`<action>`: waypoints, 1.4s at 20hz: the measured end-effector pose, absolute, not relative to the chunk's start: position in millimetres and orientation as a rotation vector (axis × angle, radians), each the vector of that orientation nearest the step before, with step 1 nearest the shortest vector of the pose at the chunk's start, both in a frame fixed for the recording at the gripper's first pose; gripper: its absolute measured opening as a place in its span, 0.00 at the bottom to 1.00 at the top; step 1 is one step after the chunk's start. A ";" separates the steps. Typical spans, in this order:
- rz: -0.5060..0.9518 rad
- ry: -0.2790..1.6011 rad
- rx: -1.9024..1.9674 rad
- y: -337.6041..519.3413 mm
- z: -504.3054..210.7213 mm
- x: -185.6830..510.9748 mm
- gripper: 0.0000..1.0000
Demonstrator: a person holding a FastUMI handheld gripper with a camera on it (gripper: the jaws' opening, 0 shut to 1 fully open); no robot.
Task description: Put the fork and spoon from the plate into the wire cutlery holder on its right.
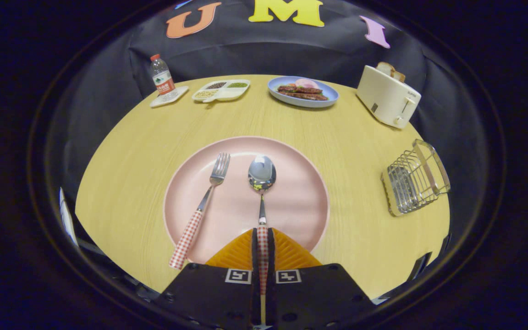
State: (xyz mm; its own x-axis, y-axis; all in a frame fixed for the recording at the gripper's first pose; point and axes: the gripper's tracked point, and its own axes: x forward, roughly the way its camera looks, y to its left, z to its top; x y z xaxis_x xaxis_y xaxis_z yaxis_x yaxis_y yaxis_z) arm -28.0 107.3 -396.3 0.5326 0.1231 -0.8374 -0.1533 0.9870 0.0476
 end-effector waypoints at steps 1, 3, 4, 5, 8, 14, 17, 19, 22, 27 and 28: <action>0.177 0.995 -0.023 106.3 -387.0 -29.5 0.05; 0.189 0.996 -0.005 99.7 -365.7 -32.1 0.05; 0.192 0.993 0.001 95.1 -354.7 -32.7 0.05; 0.189 0.988 0.000 87.2 -342.7 -32.3 0.04; 0.187 0.979 0.003 59.9 -312.6 -32.9 0.04; 0.117 0.993 0.007 -24.8 -273.7 -35.1 0.04; 0.075 1.037 0.024 -67.3 -270.9 -36.9 0.04; 0.057 1.070 0.044 -90.1 -274.3 -36.4 0.04; 0.054 1.150 0.080 -112.6 -278.7 -36.8 0.05; 0.139 1.313 0.075 -126.0 -291.1 -33.1 0.05; 0.149 1.343 0.069 -128.7 -294.6 -29.8 0.04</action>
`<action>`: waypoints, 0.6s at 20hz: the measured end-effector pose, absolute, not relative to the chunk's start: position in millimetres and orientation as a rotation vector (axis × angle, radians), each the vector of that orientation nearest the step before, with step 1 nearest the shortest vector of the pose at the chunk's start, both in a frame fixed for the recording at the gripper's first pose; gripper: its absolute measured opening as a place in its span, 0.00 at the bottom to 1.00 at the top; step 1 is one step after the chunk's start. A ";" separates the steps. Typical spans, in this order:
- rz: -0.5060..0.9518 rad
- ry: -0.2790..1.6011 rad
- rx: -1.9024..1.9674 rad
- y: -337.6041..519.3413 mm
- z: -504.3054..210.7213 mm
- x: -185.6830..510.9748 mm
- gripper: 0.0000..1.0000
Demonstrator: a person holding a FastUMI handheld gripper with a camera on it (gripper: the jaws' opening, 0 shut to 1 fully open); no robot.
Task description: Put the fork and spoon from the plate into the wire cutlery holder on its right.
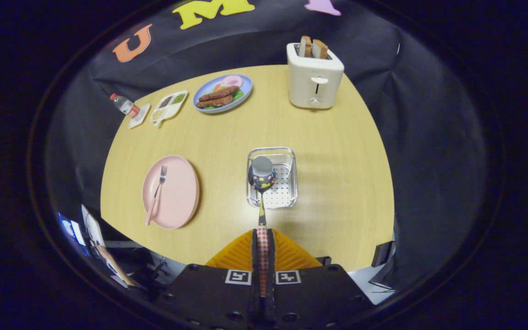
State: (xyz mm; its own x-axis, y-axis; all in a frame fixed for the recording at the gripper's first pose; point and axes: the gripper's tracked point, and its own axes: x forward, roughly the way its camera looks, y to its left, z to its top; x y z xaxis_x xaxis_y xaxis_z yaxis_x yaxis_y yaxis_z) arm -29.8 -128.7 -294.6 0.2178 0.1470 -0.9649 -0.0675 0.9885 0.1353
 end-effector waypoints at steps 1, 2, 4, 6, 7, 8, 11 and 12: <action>0.149 1.365 0.061 -131.9 -296.9 -25.5 0.04; 0.145 1.380 0.042 -136.6 -299.6 -20.4 0.04; 0.156 1.418 0.009 -140.2 -300.7 -14.0 0.04; 0.171 1.471 -0.006 -137.9 -300.6 -10.8 0.04; 0.187 1.496 -0.006 -135.2 -300.9 -8.1 0.05; 0.196 1.521 -0.005 -133.2 -303.5 -6.4 0.04; 0.217 1.632 -0.029 -134.0 -311.0 -10.3 0.04; 0.224 1.664 -0.016 -132.1 -312.9 -11.9 0.04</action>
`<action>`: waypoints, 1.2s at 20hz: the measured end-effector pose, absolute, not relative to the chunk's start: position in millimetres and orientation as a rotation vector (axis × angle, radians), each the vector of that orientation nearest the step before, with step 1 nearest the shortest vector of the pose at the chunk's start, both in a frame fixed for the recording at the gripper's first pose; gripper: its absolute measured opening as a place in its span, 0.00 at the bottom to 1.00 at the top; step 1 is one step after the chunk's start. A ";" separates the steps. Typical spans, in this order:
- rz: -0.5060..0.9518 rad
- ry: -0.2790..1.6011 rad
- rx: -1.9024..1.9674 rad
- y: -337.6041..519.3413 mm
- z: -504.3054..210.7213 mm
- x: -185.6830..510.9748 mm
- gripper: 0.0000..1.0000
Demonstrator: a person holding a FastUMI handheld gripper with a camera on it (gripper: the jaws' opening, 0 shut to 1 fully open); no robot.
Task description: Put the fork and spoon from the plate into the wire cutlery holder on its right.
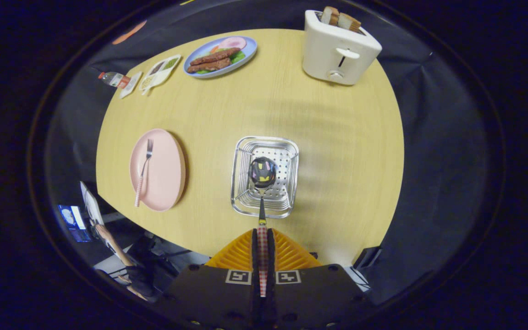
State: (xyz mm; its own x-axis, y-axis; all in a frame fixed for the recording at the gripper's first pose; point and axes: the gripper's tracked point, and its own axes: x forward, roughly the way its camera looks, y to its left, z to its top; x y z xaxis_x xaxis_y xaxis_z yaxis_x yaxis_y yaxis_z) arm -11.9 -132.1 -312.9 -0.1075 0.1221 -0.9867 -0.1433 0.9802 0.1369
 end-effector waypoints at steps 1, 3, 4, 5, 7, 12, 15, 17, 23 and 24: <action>0.227 1.676 -0.013 -130.4 -315.5 -6.8 0.04; 0.220 1.671 -0.048 -133.5 -319.4 2.5 0.04; 0.222 1.666 -0.052 -133.1 -320.3 6.6 0.04; 0.219 1.664 -0.053 -133.4 -320.9 8.7 0.06; 0.220 1.672 -0.049 -132.5 -322.0 8.9 0.06; 0.227 1.607 -0.066 -130.2 -317.8 14.8 0.11; 0.228 1.518 -0.030 -123.3 -302.6 22.9 0.16; 0.209 1.471 -0.021 -120.5 -293.6 24.1 0.23; 0.187 1.390 0.061 -60.6 -275.5 6.7 0.52; 0.188 1.378 0.075 -46.6 -275.3 2.6 0.56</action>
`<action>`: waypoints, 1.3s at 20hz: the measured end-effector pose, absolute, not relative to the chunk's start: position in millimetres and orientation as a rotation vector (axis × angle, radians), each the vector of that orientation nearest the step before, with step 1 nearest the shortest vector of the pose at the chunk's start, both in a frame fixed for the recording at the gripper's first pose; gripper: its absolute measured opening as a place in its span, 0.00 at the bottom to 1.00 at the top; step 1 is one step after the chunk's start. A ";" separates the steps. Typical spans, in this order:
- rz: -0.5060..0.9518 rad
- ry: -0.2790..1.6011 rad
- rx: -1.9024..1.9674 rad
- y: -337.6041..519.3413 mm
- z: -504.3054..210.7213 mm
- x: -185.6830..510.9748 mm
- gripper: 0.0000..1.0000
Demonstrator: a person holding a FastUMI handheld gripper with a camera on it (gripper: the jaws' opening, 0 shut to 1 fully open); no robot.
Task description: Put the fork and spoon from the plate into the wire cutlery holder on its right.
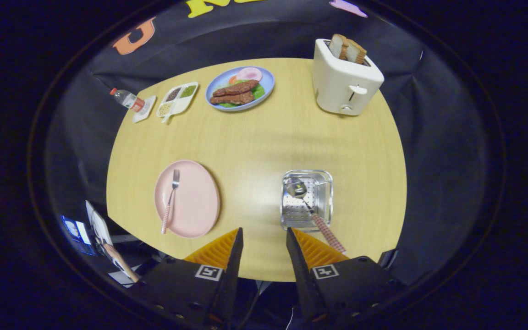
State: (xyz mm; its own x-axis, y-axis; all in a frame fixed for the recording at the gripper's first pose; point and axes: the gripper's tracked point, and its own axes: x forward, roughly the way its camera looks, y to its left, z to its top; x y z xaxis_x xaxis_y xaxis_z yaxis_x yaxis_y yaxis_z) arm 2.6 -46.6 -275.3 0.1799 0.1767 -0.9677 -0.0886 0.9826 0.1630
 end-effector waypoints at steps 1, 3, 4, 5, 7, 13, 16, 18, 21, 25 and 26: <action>0.185 1.365 0.083 -32.5 -275.1 -0.8 0.58; 0.176 1.338 0.073 -7.5 -279.6 -6.1 0.67; 0.169 1.327 0.061 3.4 -282.3 -8.9 0.68; 0.170 1.314 0.056 16.5 -285.2 -10.6 0.69; 0.164 1.317 0.058 40.2 -294.9 -18.8 0.72; 0.158 1.328 0.077 102.8 -324.0 -28.9 0.83; 0.172 1.335 0.084 132.0 -338.0 -30.6 0.97; 0.180 1.337 0.084 148.1 -346.9 -30.1 0.98; 0.172 1.357 0.088 165.4 -364.4 -30.2 0.98; 0.141 1.363 0.073 173.1 -386.3 -26.5 0.98; 0.126 1.365 0.077 173.8 -390.7 -25.2 0.98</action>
